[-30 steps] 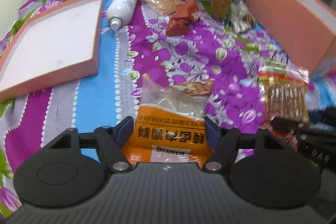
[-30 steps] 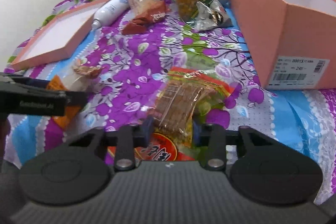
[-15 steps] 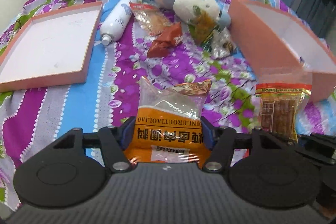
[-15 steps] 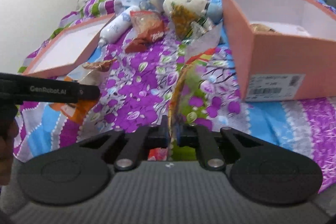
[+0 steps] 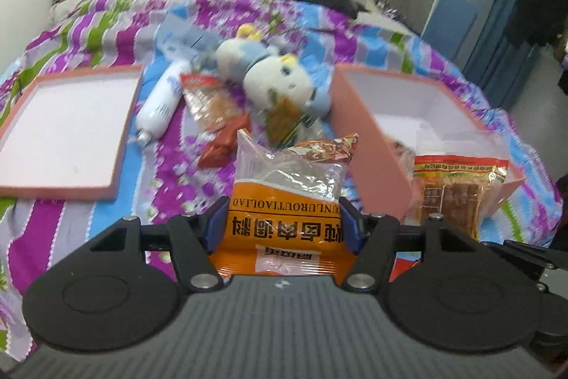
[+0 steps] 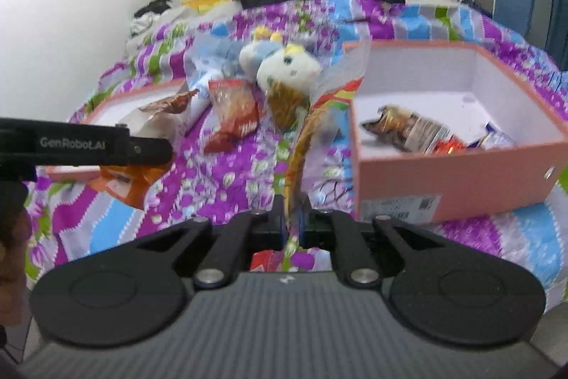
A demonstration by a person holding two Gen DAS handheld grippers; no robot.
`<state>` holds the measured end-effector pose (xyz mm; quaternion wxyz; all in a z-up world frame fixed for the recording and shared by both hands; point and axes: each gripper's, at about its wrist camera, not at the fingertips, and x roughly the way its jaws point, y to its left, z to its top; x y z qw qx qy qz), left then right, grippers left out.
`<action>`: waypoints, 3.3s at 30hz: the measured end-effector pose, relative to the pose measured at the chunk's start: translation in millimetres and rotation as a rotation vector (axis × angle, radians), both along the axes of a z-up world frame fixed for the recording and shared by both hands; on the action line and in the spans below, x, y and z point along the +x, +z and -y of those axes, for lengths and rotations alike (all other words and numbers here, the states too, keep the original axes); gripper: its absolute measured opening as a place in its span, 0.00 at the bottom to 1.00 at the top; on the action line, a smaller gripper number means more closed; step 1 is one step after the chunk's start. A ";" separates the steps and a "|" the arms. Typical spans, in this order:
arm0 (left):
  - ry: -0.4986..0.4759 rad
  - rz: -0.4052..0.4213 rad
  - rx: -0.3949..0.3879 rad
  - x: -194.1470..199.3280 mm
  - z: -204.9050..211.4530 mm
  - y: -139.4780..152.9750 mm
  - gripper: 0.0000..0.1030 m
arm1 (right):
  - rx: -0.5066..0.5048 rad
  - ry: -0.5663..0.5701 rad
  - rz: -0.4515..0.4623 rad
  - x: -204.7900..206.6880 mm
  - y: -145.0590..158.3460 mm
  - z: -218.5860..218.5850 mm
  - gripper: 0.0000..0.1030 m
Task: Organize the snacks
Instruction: 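Carry both packets over the pink box and release them inside, then withdraw both grippers up and away from the pink box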
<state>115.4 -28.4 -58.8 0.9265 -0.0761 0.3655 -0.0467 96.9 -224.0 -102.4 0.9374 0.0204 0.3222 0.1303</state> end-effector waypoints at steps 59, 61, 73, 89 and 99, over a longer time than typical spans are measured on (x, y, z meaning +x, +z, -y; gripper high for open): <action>-0.376 0.031 -0.087 168.9 169.4 16.5 0.84 | 0.032 -0.374 0.036 101.8 6.5 157.3 0.48; -0.370 0.056 -0.093 154.6 162.2 31.4 0.84 | 0.045 -0.363 0.066 91.4 20.3 153.8 0.48; -0.316 0.155 -0.073 67.1 105.3 86.0 0.84 | 0.083 -0.302 0.176 35.8 73.1 119.3 0.48; -0.214 0.160 -0.068 4.7 47.2 76.7 0.84 | 0.093 -0.182 0.171 -3.8 67.7 68.6 0.48; -0.158 0.143 0.039 -28.5 23.8 39.9 0.84 | 0.098 -0.134 0.128 -25.2 35.0 34.7 0.48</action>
